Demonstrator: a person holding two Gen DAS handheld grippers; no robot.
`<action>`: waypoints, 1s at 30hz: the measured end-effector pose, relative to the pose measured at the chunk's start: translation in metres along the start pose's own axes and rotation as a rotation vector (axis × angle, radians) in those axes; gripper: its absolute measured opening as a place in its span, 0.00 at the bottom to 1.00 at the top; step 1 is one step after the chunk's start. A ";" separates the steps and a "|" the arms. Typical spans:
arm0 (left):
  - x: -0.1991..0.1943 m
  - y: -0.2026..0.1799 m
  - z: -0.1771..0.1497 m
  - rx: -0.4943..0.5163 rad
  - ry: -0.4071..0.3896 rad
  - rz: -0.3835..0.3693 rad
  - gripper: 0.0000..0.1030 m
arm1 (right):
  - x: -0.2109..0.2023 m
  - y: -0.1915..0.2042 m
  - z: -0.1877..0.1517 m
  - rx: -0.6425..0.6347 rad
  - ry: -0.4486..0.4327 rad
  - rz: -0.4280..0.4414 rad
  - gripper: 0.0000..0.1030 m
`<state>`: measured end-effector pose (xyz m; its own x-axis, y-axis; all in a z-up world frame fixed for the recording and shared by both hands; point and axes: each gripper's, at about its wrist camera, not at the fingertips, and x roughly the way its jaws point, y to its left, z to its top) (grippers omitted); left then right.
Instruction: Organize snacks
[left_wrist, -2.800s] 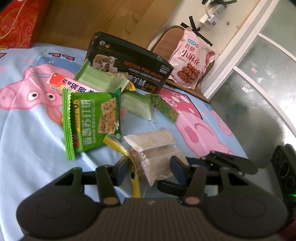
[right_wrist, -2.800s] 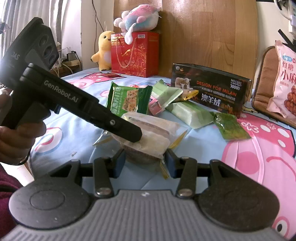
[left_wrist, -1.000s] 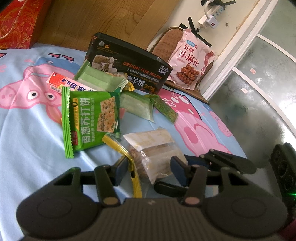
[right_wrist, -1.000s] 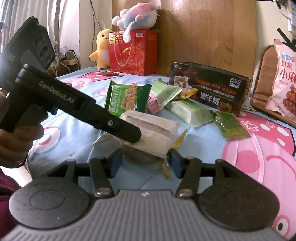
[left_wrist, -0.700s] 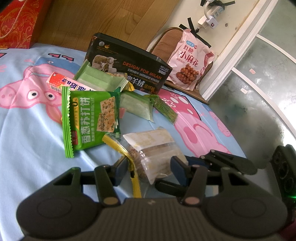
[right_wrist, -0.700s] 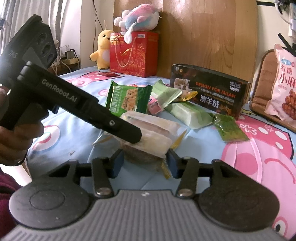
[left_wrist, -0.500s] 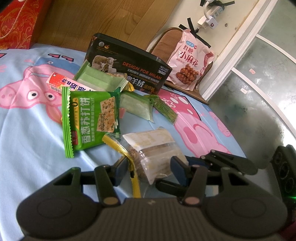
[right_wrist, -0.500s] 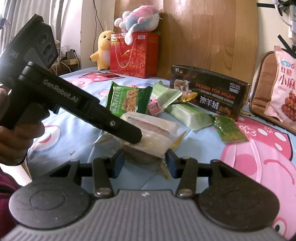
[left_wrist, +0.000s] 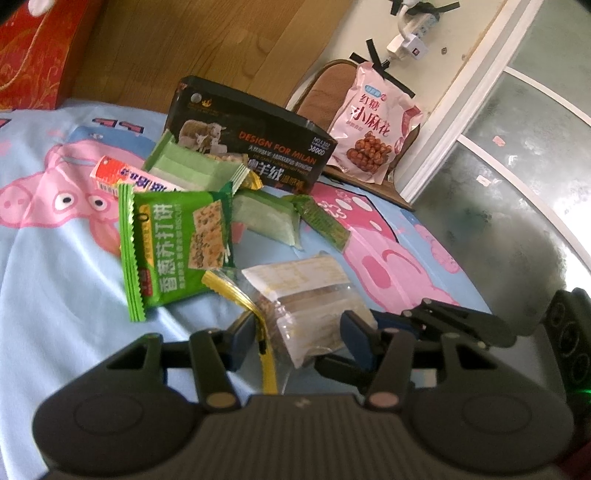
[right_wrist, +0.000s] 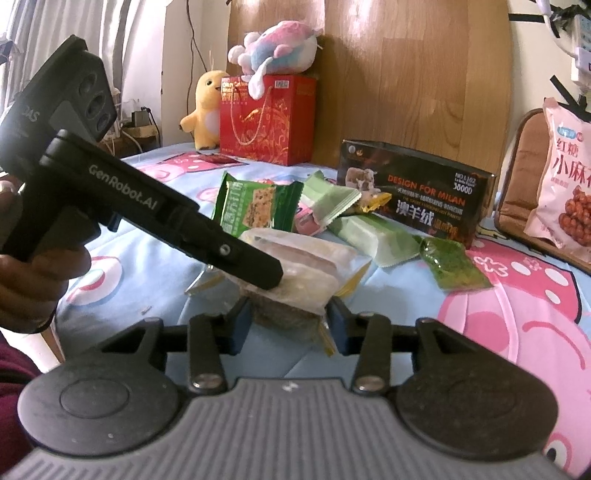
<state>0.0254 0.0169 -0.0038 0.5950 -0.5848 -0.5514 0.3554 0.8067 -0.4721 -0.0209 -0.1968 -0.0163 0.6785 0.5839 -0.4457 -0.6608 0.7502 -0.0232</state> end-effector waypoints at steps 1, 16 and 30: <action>0.000 -0.001 0.001 0.006 -0.004 0.001 0.50 | -0.001 0.000 0.000 0.003 -0.007 0.000 0.45; -0.005 -0.010 0.000 0.040 -0.032 0.010 0.50 | -0.008 -0.003 -0.002 0.022 -0.060 -0.008 0.45; -0.004 -0.008 0.000 0.031 -0.029 0.006 0.50 | -0.008 -0.003 -0.002 0.023 -0.061 -0.011 0.45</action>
<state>0.0204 0.0127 0.0018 0.6176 -0.5775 -0.5340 0.3734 0.8128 -0.4471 -0.0245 -0.2044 -0.0148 0.7046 0.5926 -0.3903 -0.6460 0.7633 -0.0073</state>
